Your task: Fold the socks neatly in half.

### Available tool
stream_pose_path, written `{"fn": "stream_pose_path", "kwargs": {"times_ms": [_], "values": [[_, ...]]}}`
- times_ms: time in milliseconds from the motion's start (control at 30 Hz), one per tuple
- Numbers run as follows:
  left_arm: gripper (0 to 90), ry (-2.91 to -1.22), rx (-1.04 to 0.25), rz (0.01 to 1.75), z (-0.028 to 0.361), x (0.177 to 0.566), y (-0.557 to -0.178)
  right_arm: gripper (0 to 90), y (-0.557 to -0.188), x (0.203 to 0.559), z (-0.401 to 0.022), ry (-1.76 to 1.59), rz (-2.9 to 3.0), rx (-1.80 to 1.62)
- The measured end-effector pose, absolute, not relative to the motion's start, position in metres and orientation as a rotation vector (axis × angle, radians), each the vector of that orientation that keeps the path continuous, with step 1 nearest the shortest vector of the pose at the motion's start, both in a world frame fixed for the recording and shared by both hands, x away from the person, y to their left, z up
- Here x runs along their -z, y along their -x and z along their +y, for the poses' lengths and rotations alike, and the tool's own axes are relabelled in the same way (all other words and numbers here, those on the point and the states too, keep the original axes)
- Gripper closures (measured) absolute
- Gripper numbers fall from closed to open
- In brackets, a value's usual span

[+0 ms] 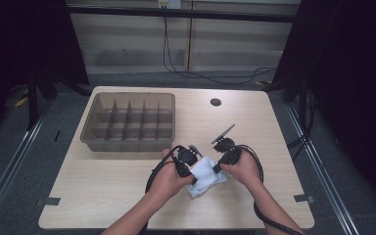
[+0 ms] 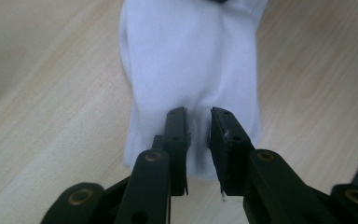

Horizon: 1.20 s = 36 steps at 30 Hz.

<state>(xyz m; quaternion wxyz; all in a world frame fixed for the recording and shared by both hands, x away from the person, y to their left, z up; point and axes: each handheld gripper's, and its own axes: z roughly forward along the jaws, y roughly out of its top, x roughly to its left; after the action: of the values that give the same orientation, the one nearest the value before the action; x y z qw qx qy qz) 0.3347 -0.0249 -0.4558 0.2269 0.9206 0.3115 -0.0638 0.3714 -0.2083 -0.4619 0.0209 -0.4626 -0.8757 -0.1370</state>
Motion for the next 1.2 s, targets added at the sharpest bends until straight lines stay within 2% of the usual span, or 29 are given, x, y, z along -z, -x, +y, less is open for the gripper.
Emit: {"fn": "stream_pose_path", "kwargs": {"times_ms": [200, 633, 867, 1200], "values": [[80.4, -2.564, 0.164, 0.847, -0.028, 0.456, -0.335, 83.2, -0.371, 0.456, -0.208, 1.420, -2.739, 0.429], [84.3, -2.455, 0.102, 0.819, -0.043, 0.441, -0.339, 83.1, -0.369, 0.457, -0.208, 1.428, -2.707, 0.456], [87.3, -2.488, 0.100, 0.868, -0.047, 0.467, -0.343, 83.1, -0.368, 0.458, -0.206, 1.415, -2.708, 0.470], [89.1, -2.424, 0.076, 0.923, -0.051, 0.469, -0.349, 83.2, -0.369, 0.444, -0.209, 1.428, -2.710, 0.509]]}}
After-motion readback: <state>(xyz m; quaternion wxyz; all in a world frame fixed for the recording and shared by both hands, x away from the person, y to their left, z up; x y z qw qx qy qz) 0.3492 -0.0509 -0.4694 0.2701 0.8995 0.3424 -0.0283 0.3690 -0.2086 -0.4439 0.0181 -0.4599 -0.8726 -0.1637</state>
